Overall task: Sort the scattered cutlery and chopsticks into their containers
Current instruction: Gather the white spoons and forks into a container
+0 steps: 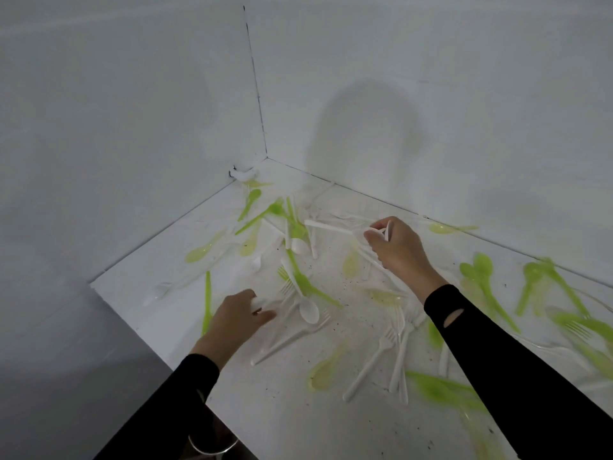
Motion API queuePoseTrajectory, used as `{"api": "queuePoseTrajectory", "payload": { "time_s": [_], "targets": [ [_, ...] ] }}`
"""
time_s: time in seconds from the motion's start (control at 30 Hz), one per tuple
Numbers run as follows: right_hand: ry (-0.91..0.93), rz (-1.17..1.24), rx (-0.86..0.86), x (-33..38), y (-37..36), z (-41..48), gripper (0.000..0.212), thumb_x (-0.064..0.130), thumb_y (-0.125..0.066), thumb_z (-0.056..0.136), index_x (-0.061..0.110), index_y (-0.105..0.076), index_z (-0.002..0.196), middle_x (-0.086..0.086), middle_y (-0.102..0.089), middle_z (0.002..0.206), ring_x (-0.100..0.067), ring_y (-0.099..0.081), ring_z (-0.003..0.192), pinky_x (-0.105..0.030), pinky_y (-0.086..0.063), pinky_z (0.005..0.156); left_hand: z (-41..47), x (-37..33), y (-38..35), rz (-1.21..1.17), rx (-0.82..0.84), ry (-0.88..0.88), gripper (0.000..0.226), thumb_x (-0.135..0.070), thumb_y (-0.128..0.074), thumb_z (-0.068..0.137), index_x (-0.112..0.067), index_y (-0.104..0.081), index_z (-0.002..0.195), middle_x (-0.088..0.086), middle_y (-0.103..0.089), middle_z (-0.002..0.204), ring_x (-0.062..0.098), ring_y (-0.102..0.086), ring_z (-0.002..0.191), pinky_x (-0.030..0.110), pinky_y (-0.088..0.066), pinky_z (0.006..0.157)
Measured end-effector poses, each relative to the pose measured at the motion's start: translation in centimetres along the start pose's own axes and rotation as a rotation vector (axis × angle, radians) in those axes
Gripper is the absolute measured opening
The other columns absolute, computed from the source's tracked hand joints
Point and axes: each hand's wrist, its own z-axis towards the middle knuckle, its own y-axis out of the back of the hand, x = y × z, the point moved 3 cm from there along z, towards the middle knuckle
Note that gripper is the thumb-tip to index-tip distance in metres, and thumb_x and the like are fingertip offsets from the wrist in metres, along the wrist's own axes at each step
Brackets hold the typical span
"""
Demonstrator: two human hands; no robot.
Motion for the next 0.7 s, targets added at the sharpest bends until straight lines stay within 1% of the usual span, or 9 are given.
{"api": "queuePoseTrajectory", "payload": {
  "time_s": [0.07, 0.13, 0.23, 0.33, 0.4, 0.47, 0.53, 0.6, 0.7],
  "targets": [
    [-0.015, 0.075, 0.054, 0.5, -0.6, -0.2, 0.012, 0.026, -0.066, 0.089, 0.014, -0.064, 0.092, -0.004, -0.066, 0.082, -0.014, -0.056, 0.064, -0.032, -0.049, 0.064, -0.3, 0.0, -0.7, 0.022, -0.003, 0.017, 0.041, -0.041, -0.08, 0.076, -0.015, -0.05, 0.085, 0.002, -0.062, 0.083, 0.018, -0.058, 0.073, 0.028, -0.04, 0.058],
    [-0.057, 0.228, 0.107, 0.9, -1.1, -0.2, 0.009, 0.02, -0.071, 0.087, 0.012, -0.067, 0.089, 0.002, -0.062, 0.077, -0.011, -0.052, 0.062, -0.025, -0.046, 0.058, -0.4, 0.0, -0.9, 0.044, 0.008, 0.047, 0.042, -0.04, -0.081, 0.074, -0.013, -0.052, 0.088, 0.002, -0.062, 0.083, 0.019, -0.058, 0.074, 0.028, -0.04, 0.058],
    [-0.107, 0.411, 0.155, 1.3, -1.3, -0.6, 0.005, 0.011, -0.067, 0.087, 0.012, -0.064, 0.085, 0.003, -0.061, 0.076, -0.012, -0.05, 0.067, -0.022, -0.042, 0.058, -0.3, -0.4, -0.9, 0.059, 0.004, 0.029, 0.029, -0.031, -0.076, 0.081, -0.011, -0.055, 0.085, -0.001, -0.056, 0.076, 0.021, -0.058, 0.076, 0.026, -0.036, 0.056],
    [-0.09, 0.527, 0.187, 1.5, -1.6, -1.1, 0.012, 0.006, -0.058, 0.088, 0.015, -0.051, 0.085, 0.001, -0.074, 0.093, -0.015, -0.052, 0.078, -0.024, -0.038, 0.066, -0.2, -0.8, -0.1, 0.012, -0.127, -0.026, 0.019, -0.021, -0.071, 0.084, -0.008, -0.06, 0.092, 0.009, -0.065, 0.089, 0.03, -0.063, 0.089, 0.029, -0.042, 0.069],
    [-0.075, 0.57, 0.223, 1.6, -2.0, -1.4, 0.01, 0.005, -0.053, 0.09, 0.015, -0.051, 0.089, 0.0, -0.072, 0.082, -0.016, -0.049, 0.076, -0.026, -0.035, 0.063, 0.2, -1.1, 1.0, -0.053, -0.203, -0.052, 0.021, -0.018, -0.071, 0.085, -0.004, -0.061, 0.097, 0.015, -0.067, 0.094, 0.033, -0.063, 0.09, 0.029, -0.038, 0.069],
    [-0.054, 0.499, 0.229, 1.5, -2.5, -1.7, 0.012, 0.008, -0.048, 0.093, 0.016, -0.058, 0.093, 0.005, -0.061, 0.068, -0.013, -0.047, 0.068, -0.026, -0.036, 0.061, 0.5, -1.5, 2.1, -0.135, -0.234, -0.08, 0.021, -0.015, -0.07, 0.087, -0.003, -0.059, 0.101, 0.014, -0.066, 0.093, 0.03, -0.061, 0.086, 0.027, -0.033, 0.067],
    [-0.04, 0.395, 0.256, 1.4, -3.3, -2.0, 0.025, 0.01, -0.042, 0.094, 0.022, -0.062, 0.102, 0.004, -0.056, 0.066, -0.011, -0.05, 0.062, -0.027, -0.041, 0.06, 0.8, -1.8, 3.2, -0.193, -0.284, -0.11, 0.02, -0.015, -0.067, 0.09, -0.004, -0.06, 0.105, 0.009, -0.065, 0.092, 0.025, -0.058, 0.082, 0.024, -0.033, 0.066],
    [-0.025, 0.271, 0.357, 1.2, -4.5, -2.6, 0.033, 0.007, -0.039, 0.094, 0.027, -0.061, 0.109, -0.002, -0.062, 0.073, -0.013, -0.054, 0.059, -0.027, -0.046, 0.055, 0.9, -2.1, 4.3, -0.255, -0.353, -0.156, 0.016, -0.015, -0.064, 0.092, -0.008, -0.063, 0.106, 0.007, -0.068, 0.093, 0.027, -0.061, 0.078, 0.021, -0.038, 0.062],
    [-0.025, -0.07, 0.554, 0.1, -6.5, -3.8, 0.026, 0.011, -0.042, 0.095, 0.027, -0.057, 0.109, -0.001, -0.064, 0.091, -0.014, -0.056, 0.06, -0.023, -0.045, 0.052, 1.1, -2.5, 5.3, -0.414, -0.378, -0.18, 0.012, -0.016, -0.059, 0.095, -0.022, -0.065, 0.103, -0.006, -0.069, 0.093, 0.023, -0.067, 0.08, 0.014, -0.049, 0.064]
  ]
}}
